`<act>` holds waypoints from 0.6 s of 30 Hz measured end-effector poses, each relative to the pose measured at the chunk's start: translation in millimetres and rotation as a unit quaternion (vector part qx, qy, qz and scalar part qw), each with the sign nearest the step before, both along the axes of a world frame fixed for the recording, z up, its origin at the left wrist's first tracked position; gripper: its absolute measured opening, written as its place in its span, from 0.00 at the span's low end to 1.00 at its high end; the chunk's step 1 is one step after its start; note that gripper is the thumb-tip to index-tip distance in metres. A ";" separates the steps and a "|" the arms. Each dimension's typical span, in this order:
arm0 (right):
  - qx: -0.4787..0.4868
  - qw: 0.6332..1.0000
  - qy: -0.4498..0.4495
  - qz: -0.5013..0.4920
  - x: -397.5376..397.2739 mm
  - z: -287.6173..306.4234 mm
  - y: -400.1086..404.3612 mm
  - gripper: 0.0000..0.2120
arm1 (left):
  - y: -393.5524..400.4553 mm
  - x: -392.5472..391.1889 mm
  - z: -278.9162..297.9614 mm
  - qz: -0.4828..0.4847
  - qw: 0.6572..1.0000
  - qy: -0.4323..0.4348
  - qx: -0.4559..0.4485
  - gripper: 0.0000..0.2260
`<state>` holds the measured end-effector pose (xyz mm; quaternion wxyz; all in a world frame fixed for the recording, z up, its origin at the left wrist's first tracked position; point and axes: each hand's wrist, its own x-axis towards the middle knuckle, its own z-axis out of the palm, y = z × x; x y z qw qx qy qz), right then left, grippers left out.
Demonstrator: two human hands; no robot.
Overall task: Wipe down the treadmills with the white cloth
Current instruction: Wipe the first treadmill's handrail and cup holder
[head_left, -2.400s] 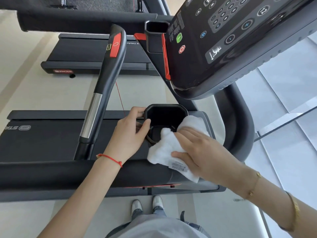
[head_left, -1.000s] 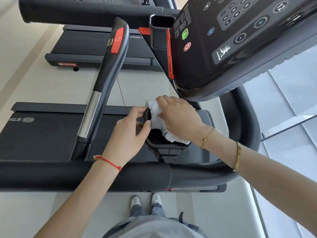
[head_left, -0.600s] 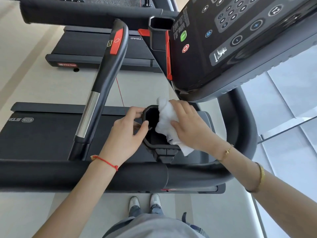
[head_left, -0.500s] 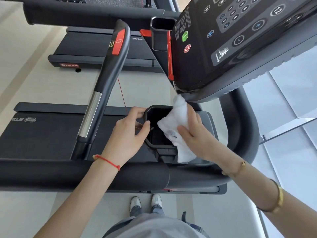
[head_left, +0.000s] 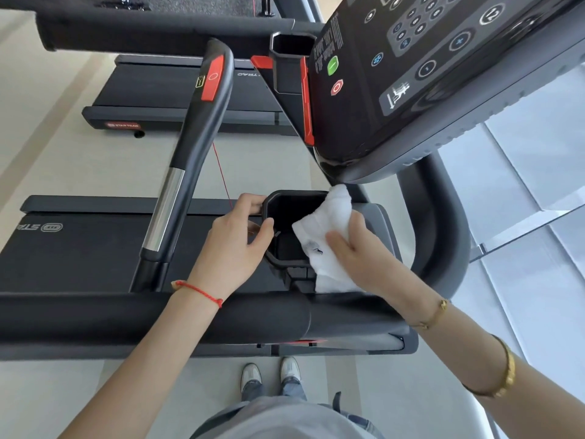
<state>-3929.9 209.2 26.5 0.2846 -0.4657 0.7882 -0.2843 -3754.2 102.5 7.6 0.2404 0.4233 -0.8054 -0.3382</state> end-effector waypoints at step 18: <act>0.012 0.953 -0.013 0.302 -19.4 50.3 31.4 0.14 | -3.6 2.9 -4.3 -0.013 1.000 0.007 0.020 0.16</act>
